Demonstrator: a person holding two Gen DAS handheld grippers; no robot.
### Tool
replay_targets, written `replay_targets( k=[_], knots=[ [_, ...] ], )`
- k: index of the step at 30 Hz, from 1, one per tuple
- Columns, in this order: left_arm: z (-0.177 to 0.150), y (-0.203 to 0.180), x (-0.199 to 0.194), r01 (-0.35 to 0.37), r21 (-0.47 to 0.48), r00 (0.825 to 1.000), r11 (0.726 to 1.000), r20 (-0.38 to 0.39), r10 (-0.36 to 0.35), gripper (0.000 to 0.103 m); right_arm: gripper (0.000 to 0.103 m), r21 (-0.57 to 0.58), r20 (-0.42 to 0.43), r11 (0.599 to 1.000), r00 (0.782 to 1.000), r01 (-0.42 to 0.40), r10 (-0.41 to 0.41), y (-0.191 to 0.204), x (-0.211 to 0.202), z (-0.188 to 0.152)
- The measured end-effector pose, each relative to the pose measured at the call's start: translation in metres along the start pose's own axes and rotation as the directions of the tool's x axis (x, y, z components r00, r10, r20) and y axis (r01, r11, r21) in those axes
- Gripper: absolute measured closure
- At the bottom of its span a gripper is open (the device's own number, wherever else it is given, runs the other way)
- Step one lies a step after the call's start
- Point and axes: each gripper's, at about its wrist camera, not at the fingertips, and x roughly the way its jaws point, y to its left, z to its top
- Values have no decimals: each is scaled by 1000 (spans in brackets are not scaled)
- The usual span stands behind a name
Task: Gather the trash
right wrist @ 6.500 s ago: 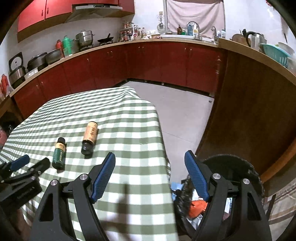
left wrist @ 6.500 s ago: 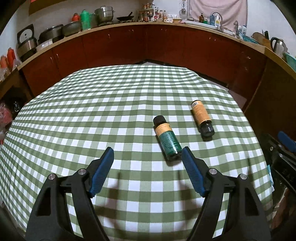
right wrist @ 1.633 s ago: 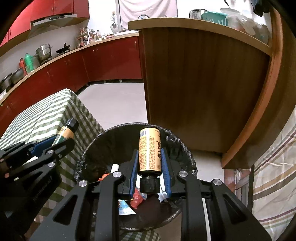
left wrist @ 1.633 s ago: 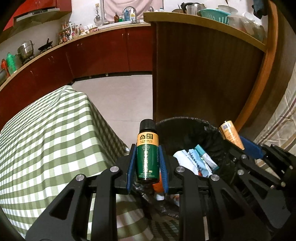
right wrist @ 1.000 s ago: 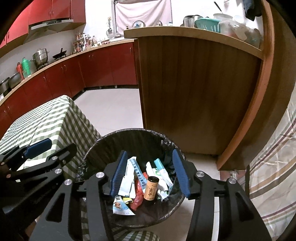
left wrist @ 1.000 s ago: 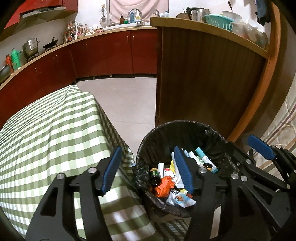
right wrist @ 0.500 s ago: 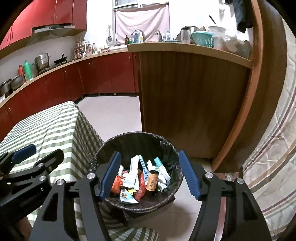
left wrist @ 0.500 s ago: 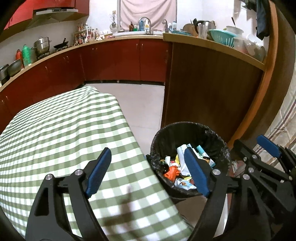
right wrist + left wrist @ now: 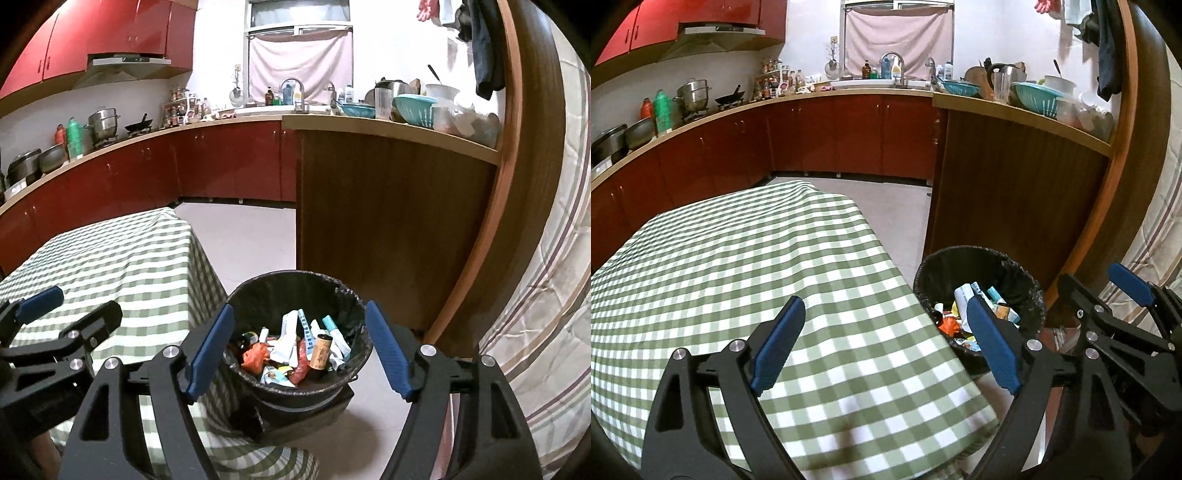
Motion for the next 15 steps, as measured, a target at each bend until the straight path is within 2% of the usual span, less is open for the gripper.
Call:
replay_targets(
  k=[15],
  knots=[
    [-9,14,-19,-19,-22,1000,1000,12,19,16,31,1,18,1000,1000,3,-3,3,-18,-4]
  ],
)
